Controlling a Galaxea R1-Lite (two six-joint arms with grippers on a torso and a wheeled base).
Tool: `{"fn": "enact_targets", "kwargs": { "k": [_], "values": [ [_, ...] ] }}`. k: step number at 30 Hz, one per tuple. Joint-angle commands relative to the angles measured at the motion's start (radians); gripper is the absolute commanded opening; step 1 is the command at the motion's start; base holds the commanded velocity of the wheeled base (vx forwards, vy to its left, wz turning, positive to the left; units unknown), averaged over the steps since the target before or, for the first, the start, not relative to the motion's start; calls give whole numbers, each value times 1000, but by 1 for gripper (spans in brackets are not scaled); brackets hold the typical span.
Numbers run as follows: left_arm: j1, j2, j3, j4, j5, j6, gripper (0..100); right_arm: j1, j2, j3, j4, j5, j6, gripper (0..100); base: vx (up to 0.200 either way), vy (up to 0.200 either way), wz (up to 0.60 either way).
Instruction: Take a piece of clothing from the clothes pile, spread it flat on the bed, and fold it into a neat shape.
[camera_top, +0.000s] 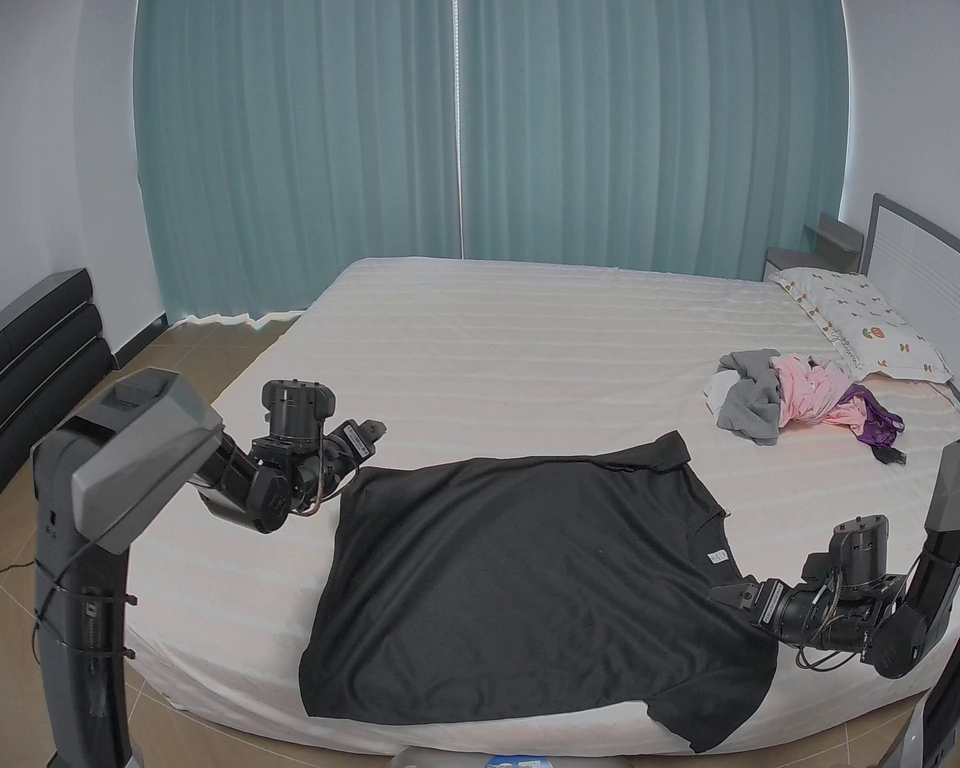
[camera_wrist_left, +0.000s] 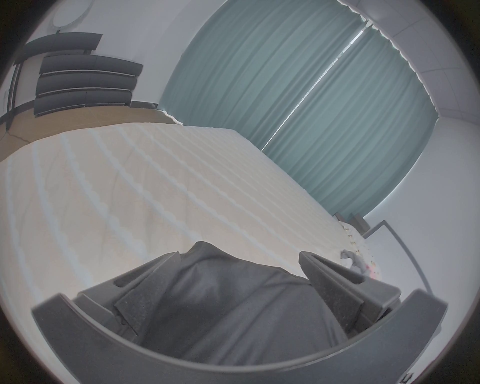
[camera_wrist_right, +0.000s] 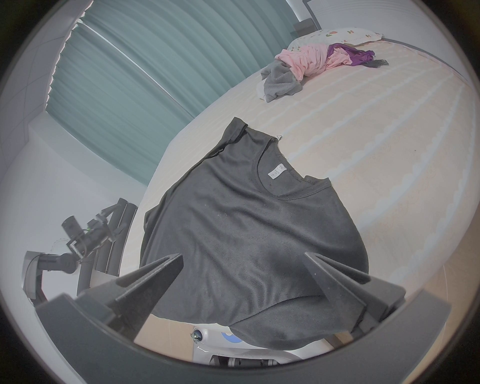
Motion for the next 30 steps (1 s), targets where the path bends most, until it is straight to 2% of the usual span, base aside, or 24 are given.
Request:
{"fn": "enact_targets", "kwargs": {
  "k": [1,9,21,22,30],
  "values": [
    [6,233,-187,35,29,58,100,12,2,-3,0,-5,10,100,0,0,0],
    [26,271,-302,61,75,78,100,0,1,-1,0,-32,9,100,0,0,0],
    [18,305,-320,77,73,75,100,0,4,-6,0,-45,12,100,0,0,0],
    [16,307,-320,77,72,75,0,0,5,-7,0,-44,12,100,0,0,0],
    [27,307,-337,71,82,73,0,-3,35,-43,0,-44,17,100,0,0,0]
  ]
}}
